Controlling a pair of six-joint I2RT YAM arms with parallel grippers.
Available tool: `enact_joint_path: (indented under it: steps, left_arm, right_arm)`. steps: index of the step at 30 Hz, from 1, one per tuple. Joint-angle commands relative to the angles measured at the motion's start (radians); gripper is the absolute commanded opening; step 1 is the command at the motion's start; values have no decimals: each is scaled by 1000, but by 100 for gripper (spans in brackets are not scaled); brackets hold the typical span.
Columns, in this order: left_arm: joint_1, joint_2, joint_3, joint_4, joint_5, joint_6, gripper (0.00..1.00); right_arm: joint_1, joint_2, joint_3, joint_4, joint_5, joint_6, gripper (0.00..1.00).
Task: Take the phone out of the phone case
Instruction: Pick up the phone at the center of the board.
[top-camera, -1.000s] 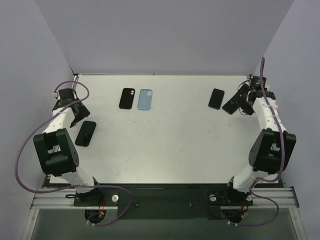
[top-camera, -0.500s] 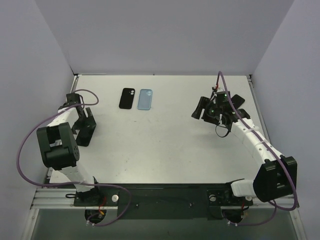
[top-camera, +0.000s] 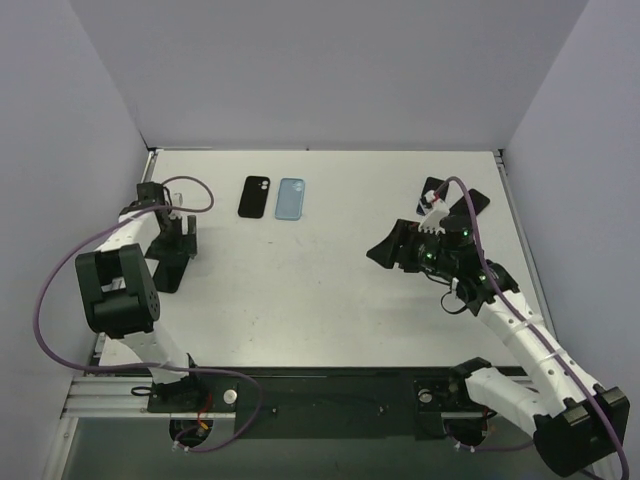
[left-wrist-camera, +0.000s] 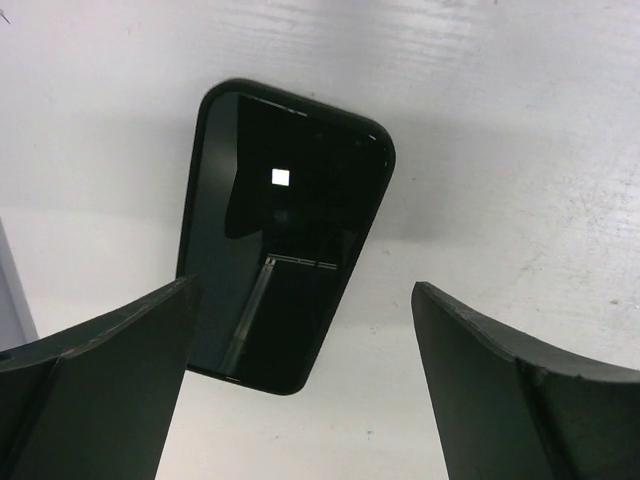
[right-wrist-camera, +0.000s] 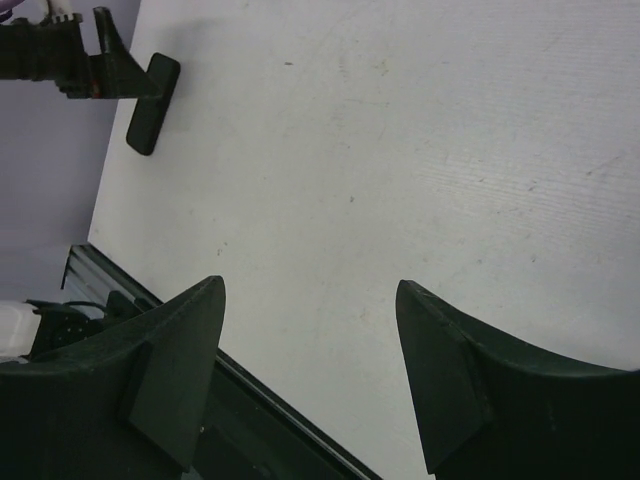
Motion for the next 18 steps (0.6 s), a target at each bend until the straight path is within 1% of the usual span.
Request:
enact_joint_path:
  steps: [1, 3, 5, 8, 16, 18]
  left_arm:
    - [18, 56, 123, -79, 23, 157, 97]
    - [27, 87, 136, -100, 0, 175, 97]
    - [42, 112, 150, -106, 30, 182, 97]
    - [58, 182, 173, -139, 93, 230, 97]
    - [67, 332, 266, -183, 98, 266, 97]
    - [52, 362, 268, -185, 98, 260, 97]
  right_arm:
    - [22, -79, -19, 44, -76, 17, 64]
    - [22, -108, -27, 32, -80, 8, 64]
    - [20, -128, -30, 12, -82, -7, 64]
    - [25, -133, -34, -17, -94, -23, 64]
    - [37, -124, -36, -20, -94, -33, 63]
    - [37, -121, -38, -17, -87, -41, 63]
